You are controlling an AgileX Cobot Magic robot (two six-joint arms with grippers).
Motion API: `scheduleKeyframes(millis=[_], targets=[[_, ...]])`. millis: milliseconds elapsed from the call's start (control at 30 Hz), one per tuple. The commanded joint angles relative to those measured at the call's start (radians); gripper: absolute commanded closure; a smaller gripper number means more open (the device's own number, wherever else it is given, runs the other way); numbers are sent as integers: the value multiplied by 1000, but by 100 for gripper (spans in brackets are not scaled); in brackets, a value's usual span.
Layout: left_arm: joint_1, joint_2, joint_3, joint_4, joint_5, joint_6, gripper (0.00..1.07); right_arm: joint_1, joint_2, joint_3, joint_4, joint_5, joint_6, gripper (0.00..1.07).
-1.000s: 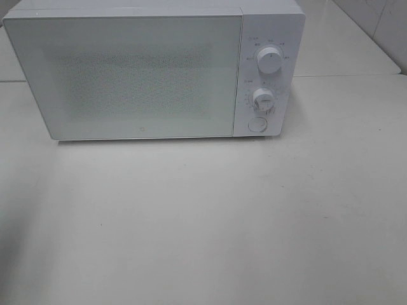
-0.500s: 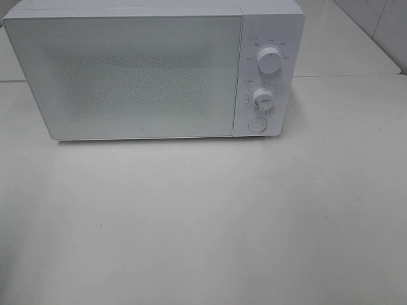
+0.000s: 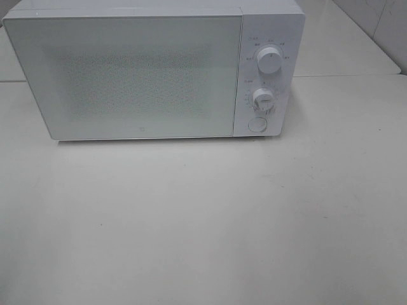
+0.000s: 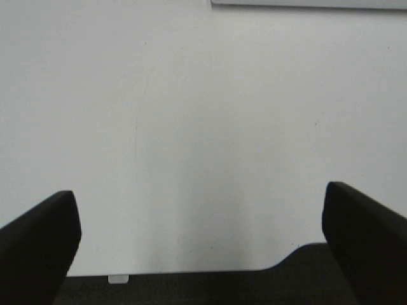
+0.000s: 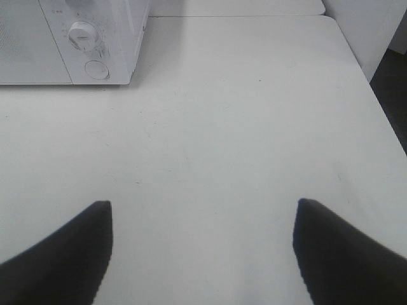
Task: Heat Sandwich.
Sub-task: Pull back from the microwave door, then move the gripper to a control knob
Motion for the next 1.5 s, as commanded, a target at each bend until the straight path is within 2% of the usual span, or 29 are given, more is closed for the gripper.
scheduleKeyframes(millis=[33,367,1500], targets=[[2,-86,4,-17,-1,-7,9,-8,-28,1,1,-15,-7,32],[2,-286,4,-19,-3,-7,9,-8,-28,1,1,-15,-7,32],[2,-275,7,-22,-2,-7,9,-7,-24,1,1,-15,-7,32]])
